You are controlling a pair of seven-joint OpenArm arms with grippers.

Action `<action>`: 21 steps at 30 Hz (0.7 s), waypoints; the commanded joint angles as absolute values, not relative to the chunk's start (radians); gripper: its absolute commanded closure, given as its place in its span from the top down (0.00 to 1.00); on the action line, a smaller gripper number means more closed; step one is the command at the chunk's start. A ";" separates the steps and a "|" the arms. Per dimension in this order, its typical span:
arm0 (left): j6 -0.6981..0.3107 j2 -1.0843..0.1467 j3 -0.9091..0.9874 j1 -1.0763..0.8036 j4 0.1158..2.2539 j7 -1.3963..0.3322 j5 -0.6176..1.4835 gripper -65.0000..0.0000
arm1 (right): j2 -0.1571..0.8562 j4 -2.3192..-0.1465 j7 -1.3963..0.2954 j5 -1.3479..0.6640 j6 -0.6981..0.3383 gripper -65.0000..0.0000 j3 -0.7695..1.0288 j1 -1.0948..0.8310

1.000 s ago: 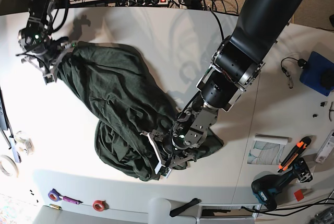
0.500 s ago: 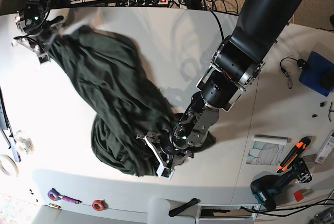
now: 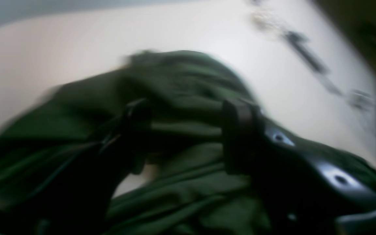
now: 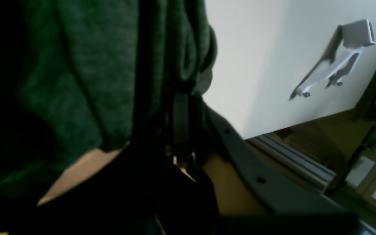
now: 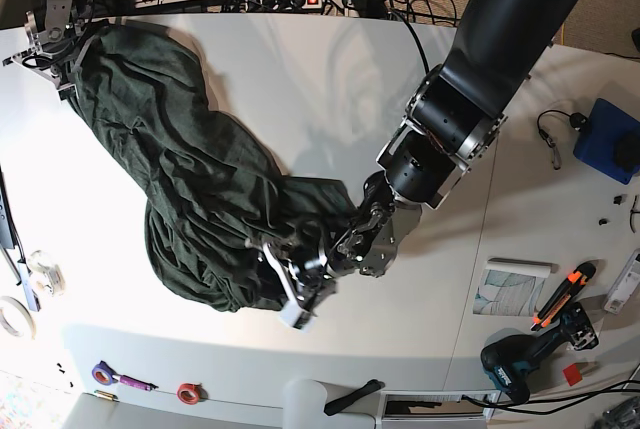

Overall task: Layout the t-shirt on the table in an organized manner, then fold the t-shirt properly
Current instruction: 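Regrasp the shirt fabric with the left gripper near the right gripper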

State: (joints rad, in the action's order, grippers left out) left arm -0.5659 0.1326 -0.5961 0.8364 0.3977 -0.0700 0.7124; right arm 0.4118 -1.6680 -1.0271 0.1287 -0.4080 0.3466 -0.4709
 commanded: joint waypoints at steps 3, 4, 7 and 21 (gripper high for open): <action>-0.584 0.157 -0.593 0.841 0.481 -0.117 0.721 0.41 | 0.396 -1.642 -1.036 0.002 -0.472 0.00 0.335 -0.463; -0.579 0.157 -0.593 0.826 0.505 -0.128 0.698 0.41 | 0.396 -1.642 -1.036 -0.014 -0.479 0.00 0.335 -0.456; -0.533 0.157 -0.640 0.790 0.560 -0.130 0.623 0.41 | 0.396 -1.642 -1.036 -0.055 -0.483 0.00 0.335 -0.434; -0.324 0.157 -0.966 0.770 0.662 0.093 0.464 0.53 | 0.390 -1.642 -1.032 -0.142 -0.561 0.00 0.334 -0.401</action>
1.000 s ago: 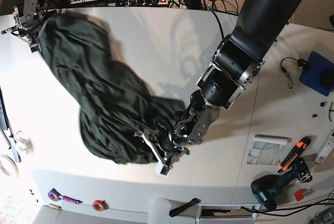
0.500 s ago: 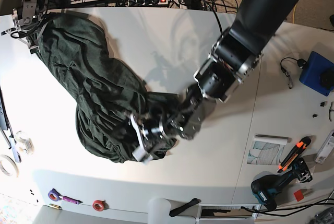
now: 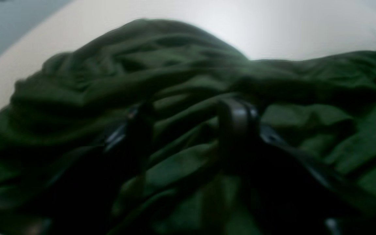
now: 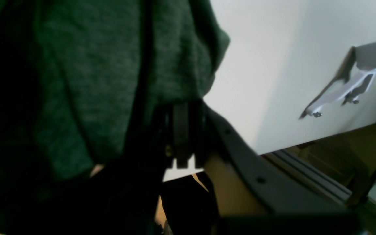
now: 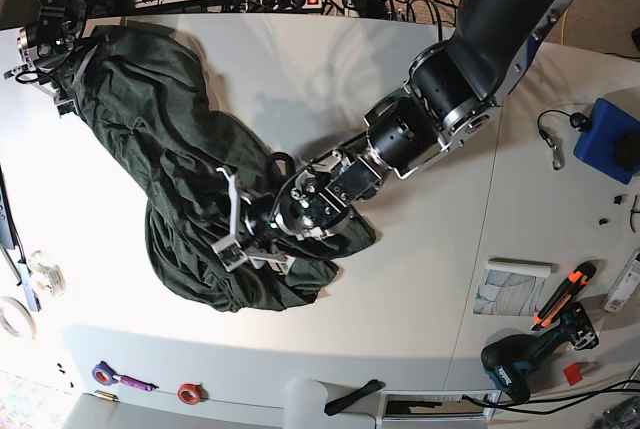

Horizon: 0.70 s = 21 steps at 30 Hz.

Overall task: Layout the t-shirt on the table in an organized manner, then fold the t-shirt properly
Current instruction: 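Regrasp the shirt fabric with the left gripper near the right gripper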

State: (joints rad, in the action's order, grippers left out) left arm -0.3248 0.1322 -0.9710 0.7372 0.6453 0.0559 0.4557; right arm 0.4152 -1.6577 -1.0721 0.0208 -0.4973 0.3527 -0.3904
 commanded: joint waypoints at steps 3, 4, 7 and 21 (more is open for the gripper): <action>-0.322 0.157 -0.979 0.770 0.693 0.124 0.464 0.53 | 0.390 -1.642 -1.018 -0.146 -0.561 0.00 0.333 -0.401; -0.324 0.157 -0.982 0.767 0.698 0.130 0.464 0.53 | 0.390 -1.642 -1.016 -0.152 -0.563 0.00 0.333 -0.402; -0.324 0.157 -0.999 0.755 0.701 0.140 0.464 0.53 | 0.390 -1.642 -1.016 -0.204 -0.609 0.00 0.332 -0.402; -0.054 0.157 -1.229 0.709 0.698 0.307 0.464 0.46 | 0.390 -1.642 -1.016 -0.255 -0.633 0.00 0.332 -0.402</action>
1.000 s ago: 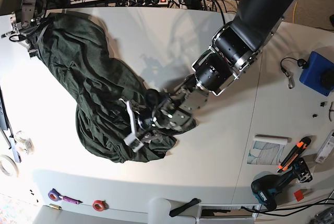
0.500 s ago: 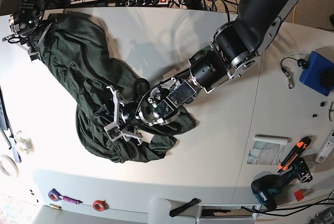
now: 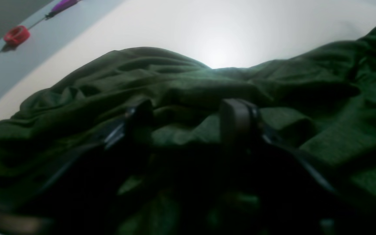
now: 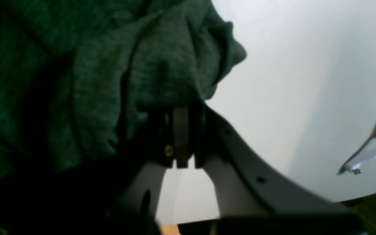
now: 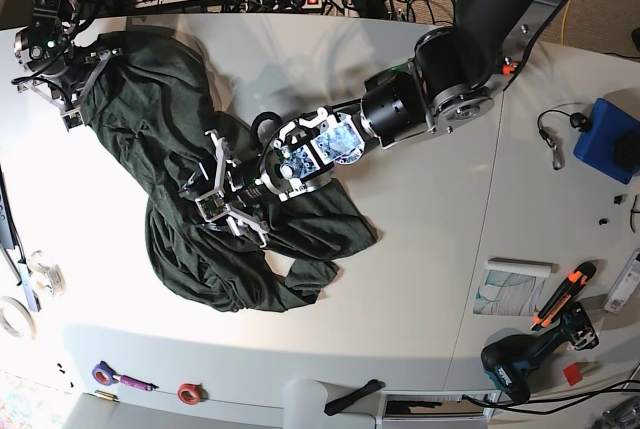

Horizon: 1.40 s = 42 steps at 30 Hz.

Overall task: Layout the t-shirt on the table in an organized manner, then fold the t-shirt properly
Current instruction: 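Regrasp the shirt fabric with the left gripper near the right gripper, then drag the held fabric away from the right gripper with the left gripper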

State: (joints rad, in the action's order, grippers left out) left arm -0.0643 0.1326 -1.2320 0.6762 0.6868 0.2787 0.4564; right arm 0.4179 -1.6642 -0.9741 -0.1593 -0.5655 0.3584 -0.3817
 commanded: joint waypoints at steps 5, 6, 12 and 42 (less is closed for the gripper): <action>0.059 0.157 -1.227 0.709 0.698 0.307 0.463 0.00 | 0.390 -1.642 -1.016 -0.255 -0.633 0.00 0.332 -0.402; 0.089 0.157 -1.227 0.710 0.698 0.307 0.463 0.00 | 0.391 -1.642 -1.013 -0.255 -0.632 0.00 0.332 -0.402; 0.134 0.153 -1.135 0.709 0.698 0.258 0.335 0.00 | 0.391 -1.642 -0.968 -0.254 -0.632 0.00 0.333 -0.384; -0.124 -0.322 -0.795 0.434 0.991 0.067 0.337 0.00 | 0.391 -1.642 -0.965 -0.302 -0.631 0.00 0.333 -0.211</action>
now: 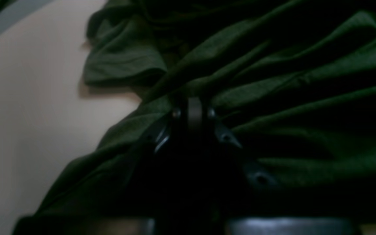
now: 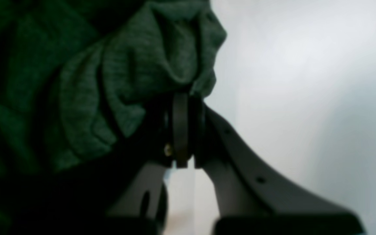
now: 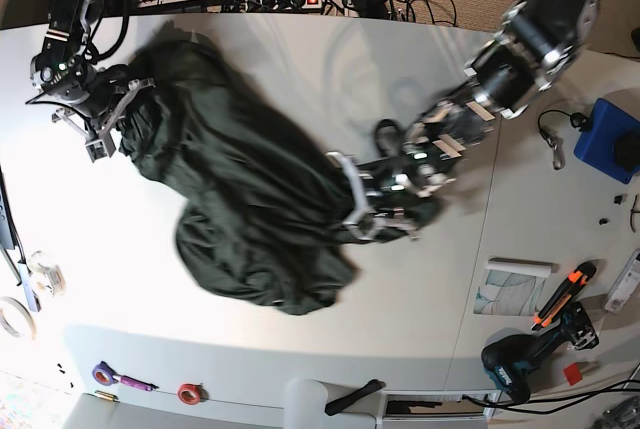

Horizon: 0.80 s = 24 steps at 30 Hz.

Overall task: Layout the t-shirt on the table in an organized manner, then fold the t-shirt properly
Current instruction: 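Drag the held fabric away from the right gripper with the left gripper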

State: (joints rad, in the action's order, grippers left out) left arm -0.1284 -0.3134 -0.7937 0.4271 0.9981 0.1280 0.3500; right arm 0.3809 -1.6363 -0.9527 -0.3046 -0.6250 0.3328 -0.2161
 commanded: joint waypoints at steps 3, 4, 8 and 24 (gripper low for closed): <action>-0.186 -0.400 -0.736 0.376 1.108 0.068 0.336 0.00 | 0.391 -1.642 -0.965 -0.303 -0.627 0.00 0.333 -0.166; -0.213 -0.419 -0.720 0.359 1.145 0.072 0.336 0.00 | 0.391 -1.642 -0.965 -0.303 -0.627 0.00 0.333 -0.150; -0.281 -0.467 -0.667 0.302 1.251 0.174 0.336 0.12 | 0.390 -1.642 -0.965 -0.303 -0.616 0.00 0.333 -0.093; -0.209 -0.264 -0.593 0.549 1.143 -0.138 0.389 0.59 | 0.390 -1.642 -0.976 -0.306 -0.556 0.00 0.332 -0.078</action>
